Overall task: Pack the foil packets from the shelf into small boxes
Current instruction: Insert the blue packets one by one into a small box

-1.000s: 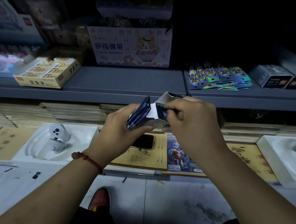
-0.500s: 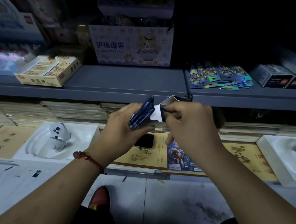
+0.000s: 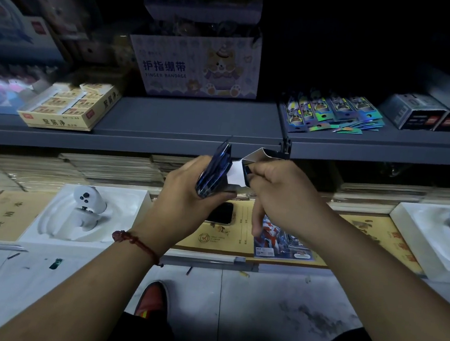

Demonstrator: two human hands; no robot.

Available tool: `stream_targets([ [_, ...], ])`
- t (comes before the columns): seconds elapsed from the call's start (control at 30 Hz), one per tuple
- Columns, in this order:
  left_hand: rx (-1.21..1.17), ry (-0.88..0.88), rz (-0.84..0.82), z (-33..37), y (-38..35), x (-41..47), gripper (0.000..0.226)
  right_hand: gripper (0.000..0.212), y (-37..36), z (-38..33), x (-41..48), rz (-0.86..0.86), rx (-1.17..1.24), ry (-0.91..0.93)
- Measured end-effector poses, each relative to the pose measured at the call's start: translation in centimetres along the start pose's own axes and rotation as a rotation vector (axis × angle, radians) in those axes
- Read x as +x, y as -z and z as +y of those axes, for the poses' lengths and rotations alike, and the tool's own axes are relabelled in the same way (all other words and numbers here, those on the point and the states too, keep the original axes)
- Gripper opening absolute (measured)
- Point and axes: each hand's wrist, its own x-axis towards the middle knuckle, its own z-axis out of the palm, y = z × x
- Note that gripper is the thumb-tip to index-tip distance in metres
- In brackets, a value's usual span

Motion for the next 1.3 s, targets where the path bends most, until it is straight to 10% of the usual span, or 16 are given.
stream_targets([
  [0.23,-0.046,0.051,-0.015,-0.2,0.0,0.2,0.027,0.026,0.2,-0.1,-0.3,-0.070,0.059,-0.042],
  [0.5,-0.039,0.142,-0.067,-0.7,-0.1,0.1,0.030,0.012,-0.1,0.8,0.1,0.424,-0.109,0.291],
  [1.3,0.073,0.029,-0.079,-0.9,-0.9,0.1,0.043,0.013,-1.4,0.3,0.4,0.329,0.163,0.156],
])
